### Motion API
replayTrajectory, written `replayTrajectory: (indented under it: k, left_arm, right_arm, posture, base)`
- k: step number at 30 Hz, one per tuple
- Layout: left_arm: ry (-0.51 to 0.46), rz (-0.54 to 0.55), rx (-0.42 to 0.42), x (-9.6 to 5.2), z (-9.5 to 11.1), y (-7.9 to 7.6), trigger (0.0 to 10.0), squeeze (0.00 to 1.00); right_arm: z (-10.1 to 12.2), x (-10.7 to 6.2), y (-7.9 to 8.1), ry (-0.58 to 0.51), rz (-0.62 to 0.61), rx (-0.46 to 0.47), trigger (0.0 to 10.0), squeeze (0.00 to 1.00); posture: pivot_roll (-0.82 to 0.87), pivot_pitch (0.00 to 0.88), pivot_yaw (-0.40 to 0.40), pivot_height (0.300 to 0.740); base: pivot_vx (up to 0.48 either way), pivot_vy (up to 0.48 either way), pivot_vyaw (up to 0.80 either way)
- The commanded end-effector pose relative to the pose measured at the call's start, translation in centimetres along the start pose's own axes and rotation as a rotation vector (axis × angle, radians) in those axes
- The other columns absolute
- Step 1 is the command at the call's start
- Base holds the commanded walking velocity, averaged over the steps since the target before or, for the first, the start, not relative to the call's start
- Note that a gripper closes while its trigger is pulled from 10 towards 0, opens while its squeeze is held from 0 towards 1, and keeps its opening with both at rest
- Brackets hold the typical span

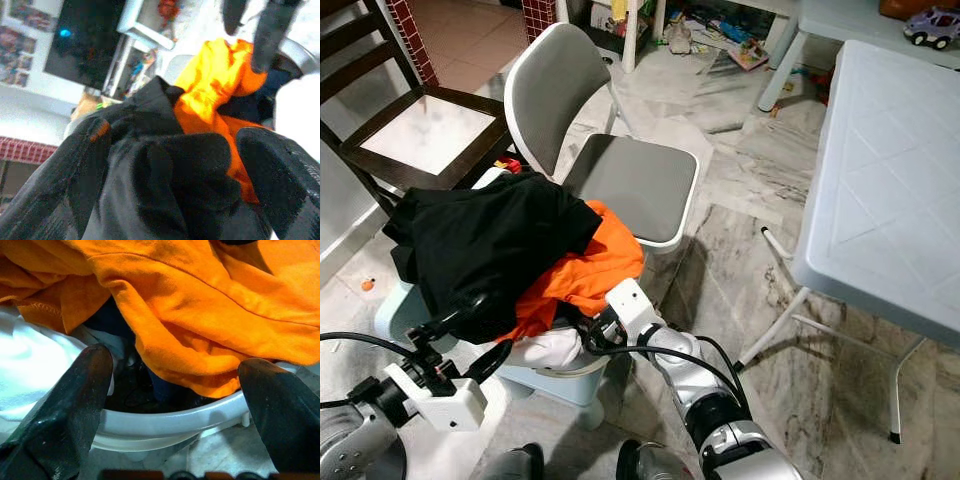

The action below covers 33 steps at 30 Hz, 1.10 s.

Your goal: Hang hanger

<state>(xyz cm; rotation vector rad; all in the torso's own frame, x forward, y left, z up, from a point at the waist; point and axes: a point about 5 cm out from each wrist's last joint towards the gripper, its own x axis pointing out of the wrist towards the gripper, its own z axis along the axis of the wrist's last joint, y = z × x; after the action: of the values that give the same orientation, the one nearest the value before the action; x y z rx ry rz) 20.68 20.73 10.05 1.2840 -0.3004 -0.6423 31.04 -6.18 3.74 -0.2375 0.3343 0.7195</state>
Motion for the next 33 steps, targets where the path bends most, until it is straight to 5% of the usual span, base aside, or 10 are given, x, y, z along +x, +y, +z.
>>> replayTrajectory:
  k: [1, 2, 3, 11, 16, 17, 18, 20, 21, 33]
  left_arm:
    - [0.002, -0.053, 0.007, -0.2, -0.3, -0.4, 10.0, 1.0]
    - [0.003, -0.049, 0.019, 0.0, -0.4, -0.2, 10.0, 1.0]
    - [-0.001, -0.034, 0.017, 0.7, -0.8, 0.7, 10.0, 0.0]
    - [-0.074, -0.051, 0.069, 3.7, -1.1, 2.4, 10.0, 0.0]
    - [-0.115, -0.206, 0.041, 4.1, -1.7, 1.7, 9.9, 0.0]
    - [-0.116, -0.236, 0.031, 4.1, -1.8, 1.6, 8.0, 0.0]
    - [-0.115, -0.286, 0.01, 4.0, -2.1, 1.3, 3.0, 0.0]
    - [-0.105, -0.312, 0.003, 3.9, -2.3, 1.2, 1.8, 0.0]
    - [-0.075, -0.346, -0.014, 3.6, -2.9, 1.1, 0.0, 0.0]
    - [0.023, -0.42, -0.065, 1.2, -4.9, 0.6, 0.0, 0.0]
  right_arm:
    - [-0.5, -0.1, 0.0, 0.023, 0.006, 0.006, 10.0, 0.0]
    - [-0.5, -0.1, 0.1, 0.024, 0.006, 0.006, 10.0, 0.0]
    - [-0.5, 0.0, 0.1, 0.025, 0.007, 0.005, 10.0, 0.0]
    - [-0.1, 0.1, 0.0, 0.02, 0.008, 0.0, 10.0, 0.0]
    - [-0.4, -0.1, -0.1, 0.025, -0.001, 0.002, 10.0, 0.0]
    - [-0.5, -0.1, -0.2, 0.026, -0.002, 0.002, 10.0, 0.0]
    - [-0.6, -0.2, -0.2, 0.027, -0.007, 0.005, 10.0, 0.0]
    - [-0.6, -0.2, -0.2, 0.027, -0.009, 0.007, 10.0, 0.0]
    - [-0.7, -0.2, -0.2, 0.028, -0.013, 0.011, 10.0, 0.0]
    - [-0.5, 0.0, 0.0, 0.031, 0.003, 0.005, 10.0, 0.0]
  posture:
    - [0.17, 0.209, -0.104, 0.74]
    - [0.17, 0.209, -0.104, 0.74]
    - [0.17, 0.209, -0.106, 0.74]
    - [0.15, 0.202, -0.106, 0.74]
    - [0.14, 0.2, -0.1, 0.74]
    - [0.14, 0.199, -0.097, 0.74]
    - [0.14, 0.199, -0.094, 0.74]
    - [0.14, 0.198, -0.091, 0.74]
    - [0.13, 0.197, -0.088, 0.74]
    - [0.16, 0.201, -0.102, 0.74]
  base:
    - [0.0, 0.0, 0.0]
    - [0.0, 0.0, 0.0]
    - [0.0, 0.0, 0.0]
    - [0.0, 0.0, 0.0]
    - [0.0, 0.0, 0.0]
    - [0.0, 0.0, 0.0]
    - [0.0, 0.0, 0.0]
    - [0.0, 0.0, 0.0]
    - [0.0, 0.0, 0.0]
    - [0.0, 0.0, 0.0]
